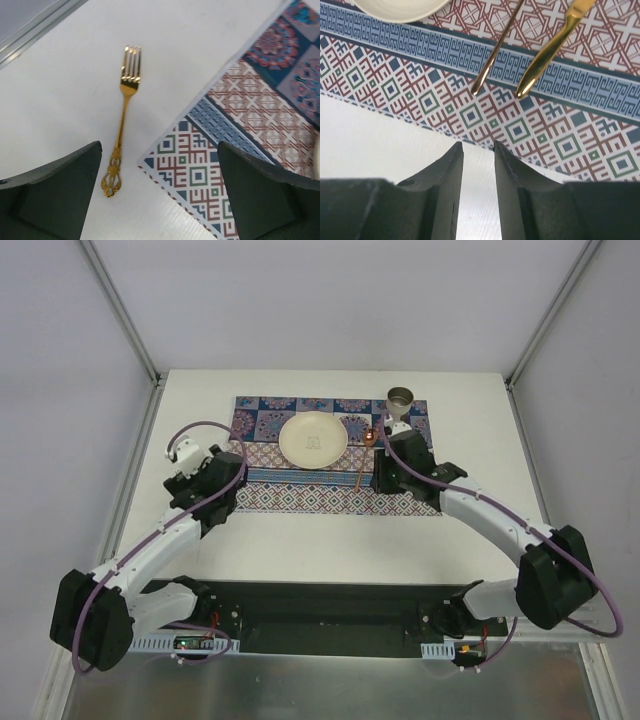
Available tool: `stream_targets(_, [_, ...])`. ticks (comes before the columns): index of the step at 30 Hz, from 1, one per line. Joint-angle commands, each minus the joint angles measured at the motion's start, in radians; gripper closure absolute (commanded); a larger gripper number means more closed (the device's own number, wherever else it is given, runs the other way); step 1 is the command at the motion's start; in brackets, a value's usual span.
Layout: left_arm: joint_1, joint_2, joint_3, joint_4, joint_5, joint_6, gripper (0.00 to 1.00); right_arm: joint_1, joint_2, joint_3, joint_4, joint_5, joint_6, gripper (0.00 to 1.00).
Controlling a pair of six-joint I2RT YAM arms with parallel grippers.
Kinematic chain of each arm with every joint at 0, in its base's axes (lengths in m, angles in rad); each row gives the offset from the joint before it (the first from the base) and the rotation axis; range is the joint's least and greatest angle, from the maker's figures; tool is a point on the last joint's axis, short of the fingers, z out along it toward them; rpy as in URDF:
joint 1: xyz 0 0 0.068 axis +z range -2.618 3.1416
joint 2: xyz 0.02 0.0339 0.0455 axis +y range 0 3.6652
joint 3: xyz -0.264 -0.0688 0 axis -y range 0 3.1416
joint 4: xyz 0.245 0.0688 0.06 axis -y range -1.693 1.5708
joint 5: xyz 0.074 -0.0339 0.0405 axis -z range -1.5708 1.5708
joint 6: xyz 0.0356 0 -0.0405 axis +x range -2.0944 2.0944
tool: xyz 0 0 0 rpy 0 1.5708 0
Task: Set the dinner table for one person
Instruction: Pick up the fork at the center of the board.
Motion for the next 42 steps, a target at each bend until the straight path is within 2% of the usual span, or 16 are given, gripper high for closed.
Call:
stream_targets(1, [0.071, 0.097, 0.036, -0.170, -0.033, -0.242, 0.01, -0.001, -0.143, -0.071, 0.083, -0.026, 0.014, 0.66])
stream_targets(6, [0.161, 0.219, 0.070, -0.230, 0.027, -0.320, 0.01, -0.004, -0.210, -0.121, 0.087, -0.026, 0.002, 0.66])
stream_targets(12, [0.266, 0.326, 0.150, -0.235, 0.139, -0.282, 0.01, -0.018, -0.250, -0.184, 0.095, -0.028, -0.005, 0.68])
stream_targets(18, [0.316, 0.427, 0.234, -0.240, 0.261, -0.245, 0.01, -0.059, -0.306, -0.225, 0.090, -0.030, -0.021, 0.71])
stream_targets(22, [0.371, 0.481, 0.272, -0.240, 0.404, -0.247, 0.01, -0.111, -0.344, -0.234, 0.075, -0.079, -0.039, 0.72])
stream_targets(29, [0.488, 0.524, 0.294, -0.232, 0.586, -0.244, 0.01, -0.180, -0.387, -0.240, 0.040, -0.111, -0.070, 0.73])
stream_targets(36, [0.559, 0.547, 0.291, -0.190, 0.685, -0.196, 0.01, -0.228, -0.424, -0.244, 0.026, -0.149, -0.074, 0.74])
stream_targets(42, [0.577, 0.589, 0.305, -0.180, 0.716, -0.170, 0.01, -0.246, -0.428, -0.222, 0.000, -0.163, -0.081, 0.75])
